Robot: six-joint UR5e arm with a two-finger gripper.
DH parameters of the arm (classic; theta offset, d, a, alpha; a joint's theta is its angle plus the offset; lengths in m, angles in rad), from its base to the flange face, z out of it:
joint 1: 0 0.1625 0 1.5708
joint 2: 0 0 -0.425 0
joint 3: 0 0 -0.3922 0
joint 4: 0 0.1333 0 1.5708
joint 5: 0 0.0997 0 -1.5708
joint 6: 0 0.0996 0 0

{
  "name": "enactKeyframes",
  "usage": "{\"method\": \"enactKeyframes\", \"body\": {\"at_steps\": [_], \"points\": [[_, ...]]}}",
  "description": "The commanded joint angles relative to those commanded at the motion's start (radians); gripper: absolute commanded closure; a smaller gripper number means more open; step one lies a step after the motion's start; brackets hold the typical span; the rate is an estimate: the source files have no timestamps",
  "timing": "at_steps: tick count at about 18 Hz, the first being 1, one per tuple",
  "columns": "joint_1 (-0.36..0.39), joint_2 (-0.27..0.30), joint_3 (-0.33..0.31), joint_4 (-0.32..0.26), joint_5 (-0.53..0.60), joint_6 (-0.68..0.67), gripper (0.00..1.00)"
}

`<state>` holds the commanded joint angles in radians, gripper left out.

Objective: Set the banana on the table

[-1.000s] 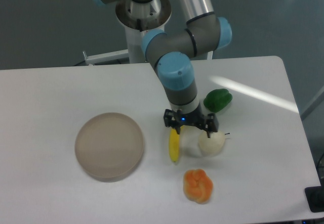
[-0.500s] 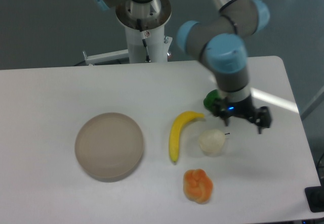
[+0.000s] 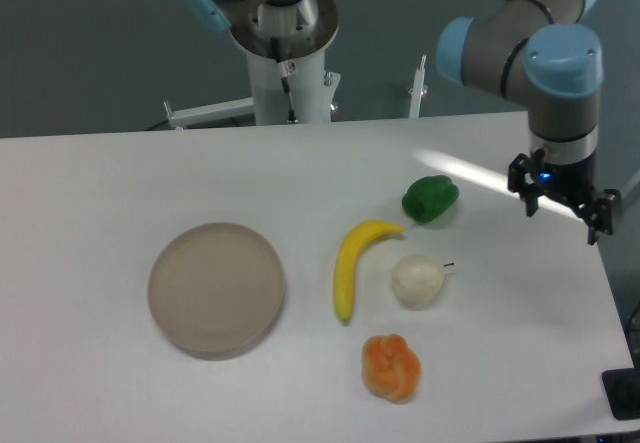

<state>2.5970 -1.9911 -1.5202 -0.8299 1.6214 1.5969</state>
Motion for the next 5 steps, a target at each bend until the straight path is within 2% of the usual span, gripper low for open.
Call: {"method": "enactKeyframes", "body": {"at_steps": [5], "points": [[-0.003, -0.006, 0.002, 0.000, -0.002, -0.005, 0.00]]}}
